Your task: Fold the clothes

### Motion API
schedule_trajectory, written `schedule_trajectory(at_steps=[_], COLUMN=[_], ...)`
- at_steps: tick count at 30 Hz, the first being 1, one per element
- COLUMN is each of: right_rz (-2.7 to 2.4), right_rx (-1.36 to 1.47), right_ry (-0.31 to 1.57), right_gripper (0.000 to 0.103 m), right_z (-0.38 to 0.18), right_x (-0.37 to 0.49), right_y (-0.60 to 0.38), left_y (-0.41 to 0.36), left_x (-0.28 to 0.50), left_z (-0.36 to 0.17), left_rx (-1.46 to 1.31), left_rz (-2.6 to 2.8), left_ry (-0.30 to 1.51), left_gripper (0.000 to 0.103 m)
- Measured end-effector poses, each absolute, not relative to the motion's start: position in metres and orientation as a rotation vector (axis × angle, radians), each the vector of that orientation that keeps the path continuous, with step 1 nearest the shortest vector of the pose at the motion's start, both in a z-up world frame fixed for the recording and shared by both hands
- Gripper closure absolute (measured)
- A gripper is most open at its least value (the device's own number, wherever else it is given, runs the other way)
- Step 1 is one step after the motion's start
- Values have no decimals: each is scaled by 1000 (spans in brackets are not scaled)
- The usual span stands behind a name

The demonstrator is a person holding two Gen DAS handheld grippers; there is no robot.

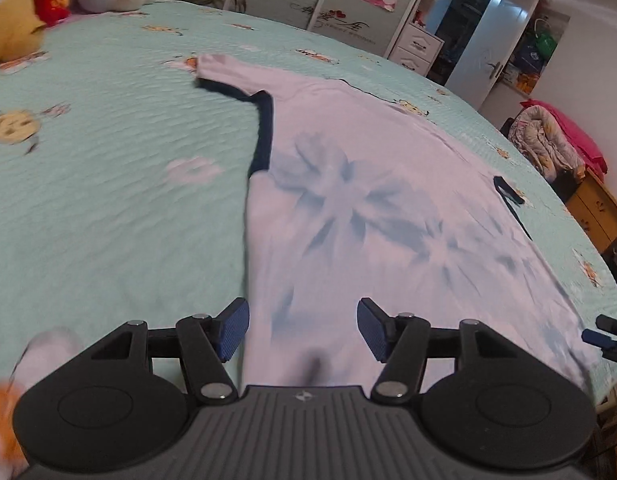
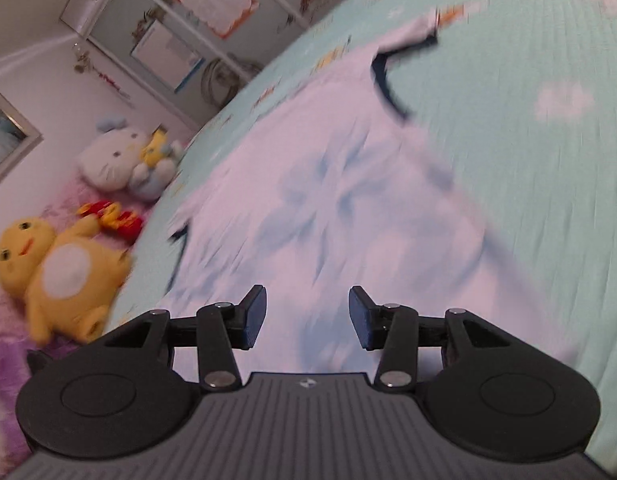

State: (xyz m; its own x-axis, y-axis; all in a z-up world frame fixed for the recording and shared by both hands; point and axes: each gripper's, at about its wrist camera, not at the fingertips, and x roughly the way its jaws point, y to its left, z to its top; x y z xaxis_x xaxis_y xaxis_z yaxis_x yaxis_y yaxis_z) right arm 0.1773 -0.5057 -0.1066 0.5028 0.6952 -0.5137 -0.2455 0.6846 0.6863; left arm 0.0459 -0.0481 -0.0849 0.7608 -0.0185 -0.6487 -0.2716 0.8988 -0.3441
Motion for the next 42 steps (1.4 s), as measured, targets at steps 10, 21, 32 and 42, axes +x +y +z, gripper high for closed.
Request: schedule_trajectory(at_steps=[10,21,32,42], right_rz=[720,716,653,629], right_rx=[137,-872,-882,-905], right_ry=[839,398,347,237], right_gripper=[55,46,39,39], right_z=[-90,-128,-133,-136], right_x=[117,30,37,35], right_y=[-431,-377,-384,-369], left_y=[-100,-206,-195,-203], left_x=[20,-11,16,21], left_z=[-91,-136,-124,-124], left_rx=[-171,634,622,725], left_rz=[111,17,32,-6], left_ry=[706,664,719,721], left_gripper=[40,27,10,25])
